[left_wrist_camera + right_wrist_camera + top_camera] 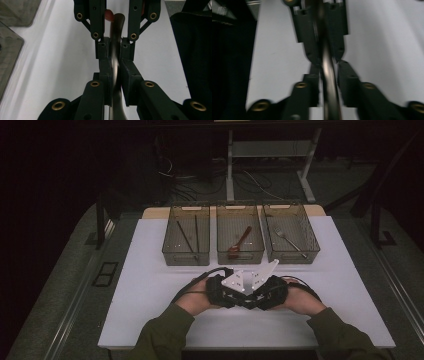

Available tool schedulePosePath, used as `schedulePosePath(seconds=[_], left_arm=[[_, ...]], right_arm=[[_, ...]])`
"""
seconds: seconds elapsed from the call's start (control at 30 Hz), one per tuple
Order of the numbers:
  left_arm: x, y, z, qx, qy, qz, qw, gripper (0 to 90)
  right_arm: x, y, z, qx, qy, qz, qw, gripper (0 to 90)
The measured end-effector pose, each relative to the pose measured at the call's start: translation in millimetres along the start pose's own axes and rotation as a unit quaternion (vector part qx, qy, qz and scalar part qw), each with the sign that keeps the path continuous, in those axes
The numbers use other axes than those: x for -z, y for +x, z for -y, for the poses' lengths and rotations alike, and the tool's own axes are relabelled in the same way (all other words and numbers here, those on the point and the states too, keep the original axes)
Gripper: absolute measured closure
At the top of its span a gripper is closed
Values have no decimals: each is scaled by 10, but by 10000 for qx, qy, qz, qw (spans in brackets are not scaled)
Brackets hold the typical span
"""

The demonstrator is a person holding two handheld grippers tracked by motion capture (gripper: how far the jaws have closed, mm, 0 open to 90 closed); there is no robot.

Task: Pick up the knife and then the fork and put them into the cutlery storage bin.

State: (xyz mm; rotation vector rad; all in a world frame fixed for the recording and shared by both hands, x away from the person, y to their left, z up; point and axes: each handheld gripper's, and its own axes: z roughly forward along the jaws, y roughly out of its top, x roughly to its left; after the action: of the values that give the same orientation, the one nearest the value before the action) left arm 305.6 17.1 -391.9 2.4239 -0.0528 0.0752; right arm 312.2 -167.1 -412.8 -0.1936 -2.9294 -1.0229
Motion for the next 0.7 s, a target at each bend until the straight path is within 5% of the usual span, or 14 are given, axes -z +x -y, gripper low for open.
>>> schedulePosePath(seconds=[0.07, 0.13, 0.23, 0.3, 0.47, 0.6, 0.7], left_arm=[[1, 8, 1, 67, -94, 54, 9999, 790], [18, -4, 9, 88, -155, -112, 9998, 778], [122, -13, 63, 428, -439, -369, 9974, 726], [236, -17, 126, 642, -701, -489, 9943, 656], [506, -101, 355, 1198, -1173, -862, 9821, 522], [646, -171, 589, 1587, -1223, -1109, 9734, 455], [667, -199, 804, 1851, -1138, -1240, 9682, 405]], right_arm=[[10, 4, 8, 33, 25, -32, 10000, 786], [16, 1, 21, 41, -11, 4, 10000, 791], [59, -48, 65, -98, 11, 111, 9999, 795], [110, -85, 118, -203, 1, 292, 9994, 798], [380, -200, 268, -645, -181, 694, 9953, 803], [668, -297, 367, -1107, -440, 1047, 9873, 806], [886, -401, 439, -1431, -603, 1384, 9781, 809]])
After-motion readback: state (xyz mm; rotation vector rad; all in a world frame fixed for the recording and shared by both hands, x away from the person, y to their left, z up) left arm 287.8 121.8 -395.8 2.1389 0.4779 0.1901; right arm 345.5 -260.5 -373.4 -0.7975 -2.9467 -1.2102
